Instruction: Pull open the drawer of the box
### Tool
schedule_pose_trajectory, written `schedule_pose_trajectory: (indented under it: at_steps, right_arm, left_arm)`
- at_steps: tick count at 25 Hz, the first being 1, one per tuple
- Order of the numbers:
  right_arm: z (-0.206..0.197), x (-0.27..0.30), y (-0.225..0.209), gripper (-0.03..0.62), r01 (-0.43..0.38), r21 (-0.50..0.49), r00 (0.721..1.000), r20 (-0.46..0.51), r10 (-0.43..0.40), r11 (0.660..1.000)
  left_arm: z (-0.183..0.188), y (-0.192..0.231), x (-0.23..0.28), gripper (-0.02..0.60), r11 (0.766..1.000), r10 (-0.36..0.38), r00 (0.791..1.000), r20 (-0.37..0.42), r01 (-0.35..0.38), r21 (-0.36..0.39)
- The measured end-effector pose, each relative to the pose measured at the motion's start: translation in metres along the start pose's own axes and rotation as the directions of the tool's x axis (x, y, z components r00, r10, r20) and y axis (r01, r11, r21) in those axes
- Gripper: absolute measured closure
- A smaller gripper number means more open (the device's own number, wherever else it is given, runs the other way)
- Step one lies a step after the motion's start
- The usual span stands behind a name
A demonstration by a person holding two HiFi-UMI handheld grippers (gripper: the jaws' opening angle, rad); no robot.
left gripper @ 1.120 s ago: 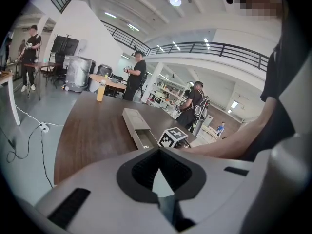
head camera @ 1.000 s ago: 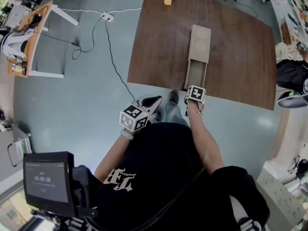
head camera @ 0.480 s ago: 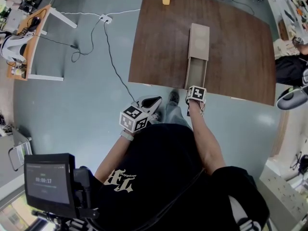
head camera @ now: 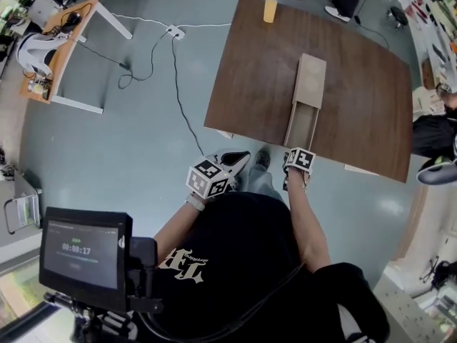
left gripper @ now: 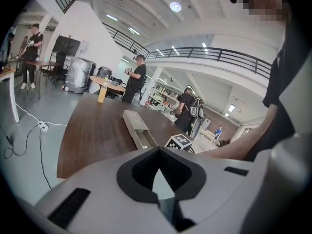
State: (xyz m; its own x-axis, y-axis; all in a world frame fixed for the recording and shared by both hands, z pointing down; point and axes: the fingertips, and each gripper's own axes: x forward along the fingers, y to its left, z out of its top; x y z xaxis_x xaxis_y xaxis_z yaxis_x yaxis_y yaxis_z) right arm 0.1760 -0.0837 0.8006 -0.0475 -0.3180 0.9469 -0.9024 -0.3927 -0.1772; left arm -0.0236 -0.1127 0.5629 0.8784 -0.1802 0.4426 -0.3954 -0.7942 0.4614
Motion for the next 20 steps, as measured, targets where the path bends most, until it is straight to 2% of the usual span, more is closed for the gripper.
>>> schedule_pose_trajectory:
  at_steps: [8, 13, 16, 18, 19, 20]
  right_arm:
    - [-0.030, -0.043, -0.003, 0.361, 0.009, 0.042, 0.997, 0.072, -0.012, 0.999]
    - [-0.038, -0.069, -0.001, 0.362, -0.010, 0.049, 0.986, 0.168, 0.002, 0.999]
    - [-0.050, -0.094, 0.009, 0.470, 0.002, 0.022, 0.977, 0.212, -0.007, 1.000]
    - [-0.059, -0.108, 0.013, 0.576, -0.003, 0.015, 0.968, 0.252, -0.001, 1.000]
    - [-0.064, -0.115, 0.013, 0.606, -0.019, 0.010, 0.960, 0.279, 0.015, 1.000]
    - [-0.069, -0.120, 0.012, 0.606, -0.042, 0.000, 0.950, 0.309, 0.039, 0.999]
  left_arm:
    - [-0.009, -0.008, -0.021, 0.577, 0.999, -0.039, 0.999, 0.024, 0.039, -0.008]
    - [-0.023, -0.007, -0.022, 0.577, 0.998, -0.066, 0.997, 0.029, 0.067, -0.010]
    - [-0.033, -0.016, -0.032, 0.577, 0.996, -0.090, 0.996, 0.016, 0.091, -0.017]
    - [-0.041, -0.025, -0.034, 0.577, 0.993, -0.113, 0.994, 0.005, 0.113, -0.015]
    - [-0.047, -0.032, -0.032, 0.577, 0.992, -0.126, 0.992, -0.001, 0.126, -0.012]
    - [-0.053, -0.039, -0.029, 0.577, 0.990, -0.138, 0.990, -0.006, 0.138, -0.011]
